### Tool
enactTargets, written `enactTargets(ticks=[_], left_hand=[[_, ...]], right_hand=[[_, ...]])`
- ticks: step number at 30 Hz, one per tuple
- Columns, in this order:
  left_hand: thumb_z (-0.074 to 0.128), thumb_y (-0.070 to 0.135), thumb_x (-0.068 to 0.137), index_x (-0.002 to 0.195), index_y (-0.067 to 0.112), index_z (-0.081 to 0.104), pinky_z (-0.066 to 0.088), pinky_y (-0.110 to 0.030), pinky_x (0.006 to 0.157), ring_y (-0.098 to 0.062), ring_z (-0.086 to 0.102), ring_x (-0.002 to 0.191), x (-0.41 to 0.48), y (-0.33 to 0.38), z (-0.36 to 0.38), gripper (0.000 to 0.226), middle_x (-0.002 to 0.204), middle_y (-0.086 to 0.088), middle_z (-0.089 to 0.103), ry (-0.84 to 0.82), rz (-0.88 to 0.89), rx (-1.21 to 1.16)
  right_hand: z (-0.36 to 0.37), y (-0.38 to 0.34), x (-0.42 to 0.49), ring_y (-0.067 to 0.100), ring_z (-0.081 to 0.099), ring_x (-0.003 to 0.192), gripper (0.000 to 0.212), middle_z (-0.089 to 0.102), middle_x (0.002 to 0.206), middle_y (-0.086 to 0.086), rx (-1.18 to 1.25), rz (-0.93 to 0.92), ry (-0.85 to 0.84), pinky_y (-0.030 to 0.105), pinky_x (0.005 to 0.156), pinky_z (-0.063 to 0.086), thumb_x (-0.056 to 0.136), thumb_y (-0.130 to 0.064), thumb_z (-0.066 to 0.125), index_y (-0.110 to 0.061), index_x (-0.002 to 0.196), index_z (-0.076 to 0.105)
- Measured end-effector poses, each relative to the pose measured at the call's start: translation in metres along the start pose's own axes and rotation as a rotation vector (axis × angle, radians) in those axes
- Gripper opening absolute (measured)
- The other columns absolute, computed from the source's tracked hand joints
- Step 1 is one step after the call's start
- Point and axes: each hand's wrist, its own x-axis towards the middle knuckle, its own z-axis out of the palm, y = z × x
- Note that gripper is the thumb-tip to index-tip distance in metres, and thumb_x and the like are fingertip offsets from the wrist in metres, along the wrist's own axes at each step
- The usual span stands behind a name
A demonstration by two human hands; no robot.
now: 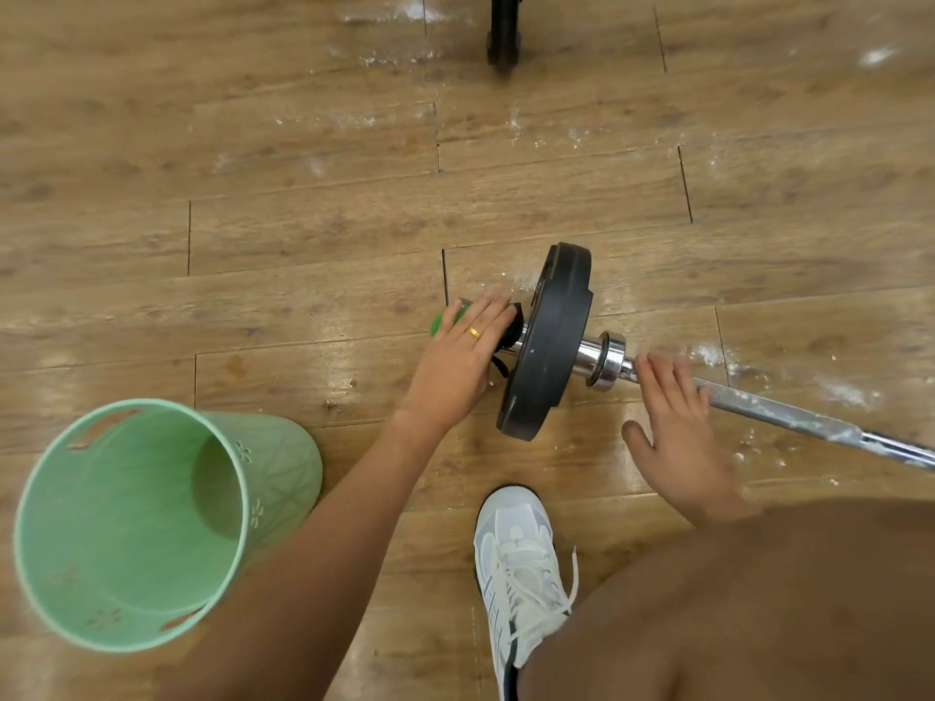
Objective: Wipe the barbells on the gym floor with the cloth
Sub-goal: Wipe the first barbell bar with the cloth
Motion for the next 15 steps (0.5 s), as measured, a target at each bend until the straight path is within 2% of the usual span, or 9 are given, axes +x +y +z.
enactTargets(ticks=[2,5,8,12,15], left_hand=[[0.061,-0.012,0.076,0.15,0.005,0.04,0.015,-0.046,0.125,-0.024,0.025,0.152,-0.003,0.006,0.0,0.079,0.16,-0.011,0.036,0.01,-0.033,-0.026],[0.062,-0.015,0.079,0.152,0.005,0.035,0.012,-0.045,0.126,-0.024,0.024,0.152,0.001,0.014,0.001,0.081,0.16,-0.012,0.035,0.001,-0.081,-0.054],[0.063,-0.014,0.079,0.154,0.006,0.032,0.01,-0.044,0.126,-0.023,0.018,0.154,-0.006,0.017,0.003,0.083,0.163,-0.012,0.03,-0.023,-0.093,-0.058],[0.057,-0.024,0.074,0.158,0.009,0.025,0.007,-0.041,0.125,-0.017,0.004,0.154,-0.033,0.018,0.007,0.095,0.167,-0.007,0.02,-0.031,-0.101,-0.071],[0.06,-0.022,0.076,0.157,0.008,0.029,0.003,-0.038,0.125,-0.015,0.002,0.154,-0.03,0.02,0.01,0.091,0.166,-0.007,0.021,-0.014,-0.128,-0.086]], right_hand=[[0.004,-0.002,-0.007,0.014,-0.014,0.152,0.081,0.004,0.168,-0.005,-0.007,0.007,-0.013,0.04,0.118,-0.014,0.097,-0.014,0.057,-0.023,0.161,0.008],[0.008,-0.003,-0.015,0.016,-0.015,0.152,0.084,0.0,0.167,-0.006,-0.04,0.018,-0.025,0.037,0.117,-0.017,0.096,-0.016,0.058,-0.023,0.161,0.007],[0.009,-0.004,-0.017,0.015,-0.018,0.15,0.084,-0.006,0.165,-0.009,-0.047,0.022,-0.055,0.036,0.115,-0.019,0.096,-0.018,0.058,-0.024,0.161,0.004],[0.005,-0.003,-0.019,0.012,-0.022,0.147,0.086,-0.012,0.161,-0.012,-0.047,0.025,-0.122,0.038,0.115,-0.016,0.097,-0.018,0.056,-0.028,0.157,-0.004],[0.008,-0.006,-0.025,0.013,-0.023,0.148,0.086,-0.013,0.162,-0.011,-0.057,0.032,-0.129,0.038,0.116,-0.017,0.098,-0.019,0.055,-0.029,0.156,-0.007]])
